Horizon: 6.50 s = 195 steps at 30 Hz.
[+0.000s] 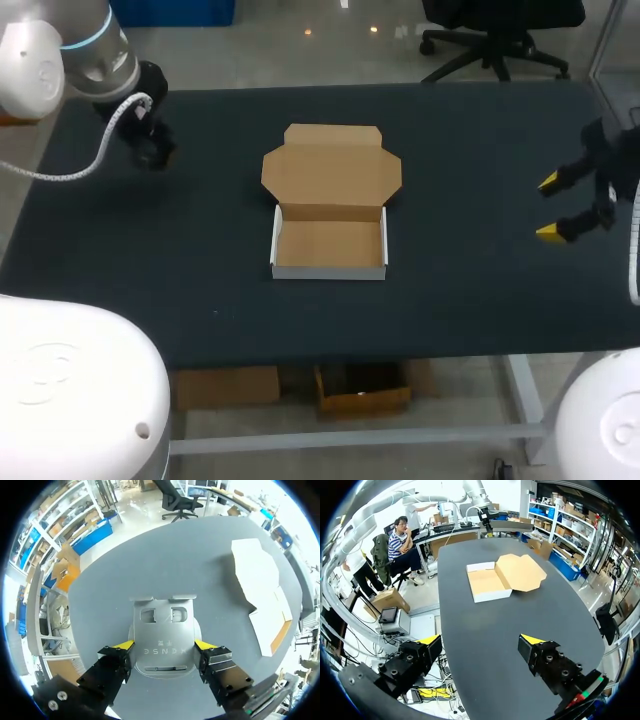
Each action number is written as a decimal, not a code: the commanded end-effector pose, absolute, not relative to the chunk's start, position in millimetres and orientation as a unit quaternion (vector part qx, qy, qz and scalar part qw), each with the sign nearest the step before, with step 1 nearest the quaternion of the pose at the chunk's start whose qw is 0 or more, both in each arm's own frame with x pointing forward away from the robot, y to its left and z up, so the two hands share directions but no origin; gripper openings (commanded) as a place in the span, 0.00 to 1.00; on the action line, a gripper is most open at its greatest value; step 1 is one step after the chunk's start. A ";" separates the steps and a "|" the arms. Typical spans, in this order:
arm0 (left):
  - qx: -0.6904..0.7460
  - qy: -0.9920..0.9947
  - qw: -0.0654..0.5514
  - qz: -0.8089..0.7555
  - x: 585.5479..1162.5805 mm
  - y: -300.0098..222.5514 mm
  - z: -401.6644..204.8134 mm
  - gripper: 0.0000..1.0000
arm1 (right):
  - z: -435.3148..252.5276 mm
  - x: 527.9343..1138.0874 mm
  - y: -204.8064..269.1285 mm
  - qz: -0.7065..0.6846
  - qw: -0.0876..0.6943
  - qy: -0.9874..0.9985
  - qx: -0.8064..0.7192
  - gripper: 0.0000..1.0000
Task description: Assemble the packaging by folding the flat box into shape, placing the metal phone stand inside, and closing the box properly
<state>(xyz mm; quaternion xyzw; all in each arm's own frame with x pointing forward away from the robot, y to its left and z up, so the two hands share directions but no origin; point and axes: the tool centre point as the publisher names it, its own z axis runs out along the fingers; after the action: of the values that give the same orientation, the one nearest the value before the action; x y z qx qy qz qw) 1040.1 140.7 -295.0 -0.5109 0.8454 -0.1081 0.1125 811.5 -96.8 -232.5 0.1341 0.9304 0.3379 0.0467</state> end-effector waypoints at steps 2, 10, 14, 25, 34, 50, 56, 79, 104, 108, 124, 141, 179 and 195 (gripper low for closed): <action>-0.503 0.850 0.112 -0.109 1030.1 124.9 -290.2 0.00 | -232.4 810.9 -96.9 0.339 0.047 0.930 0.134 1.00; -0.496 0.856 0.098 -0.112 1017.2 95.1 -287.0 0.00 | -232.4 810.9 -96.9 0.339 0.047 0.930 0.134 1.00; -0.493 0.857 0.100 -0.111 1010.1 80.1 -283.5 0.00 | -232.4 810.9 -96.9 0.339 0.047 0.930 0.134 1.00; -0.474 0.867 0.107 -0.110 986.2 33.3 -278.5 0.00 | -232.4 810.9 -96.9 0.339 0.047 0.930 0.134 1.00; -0.464 0.876 0.080 -0.103 977.9 -4.4 -296.2 0.00 | -232.4 810.9 -96.9 0.339 0.047 0.930 0.134 1.00; -0.446 0.887 0.057 -0.103 945.5 -72.8 -312.3 0.00 | -232.4 810.9 -96.9 0.339 0.047 0.930 0.134 1.00; -0.443 0.890 0.052 -0.094 933.4 -95.5 -321.2 0.00 | -232.4 810.9 -96.9 0.339 0.047 0.930 0.134 1.00; -0.441 0.892 0.049 -0.085 928.8 -109.3 -327.6 0.00 | -232.4 810.9 -96.9 0.339 0.047 0.930 0.134 1.00; -0.448 0.887 0.054 -0.100 913.4 -139.4 -340.5 0.00 | -232.4 810.9 -96.9 0.339 0.047 0.930 0.134 1.00; -0.440 0.889 0.058 -0.110 908.0 -149.7 -345.9 0.00 | -232.4 810.9 -96.9 0.339 0.047 0.930 0.134 1.00; -0.436 0.891 0.059 -0.115 907.2 -165.7 -366.9 0.00 | -232.4 810.9 -96.9 0.339 0.047 0.930 0.134 1.00; -0.433 0.893 0.059 -0.105 916.2 -172.1 -385.3 0.00 | -232.4 810.9 -96.9 0.339 0.047 0.930 0.134 1.00; -0.449 0.886 0.062 -0.094 916.3 -171.8 -386.0 1.00 | -232.4 810.9 -96.9 0.339 0.047 0.930 0.134 1.00; -0.552 0.828 0.051 -0.084 900.9 -183.9 -376.5 1.00 | -232.4 810.9 -96.9 0.339 0.047 0.930 0.134 1.00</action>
<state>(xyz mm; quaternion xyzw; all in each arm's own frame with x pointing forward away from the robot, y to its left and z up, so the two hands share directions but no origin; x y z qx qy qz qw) 902.2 -178.9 -377.8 -0.5454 0.8324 -0.0899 0.0404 811.6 -96.8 -232.6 0.1342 0.9304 0.3379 0.0468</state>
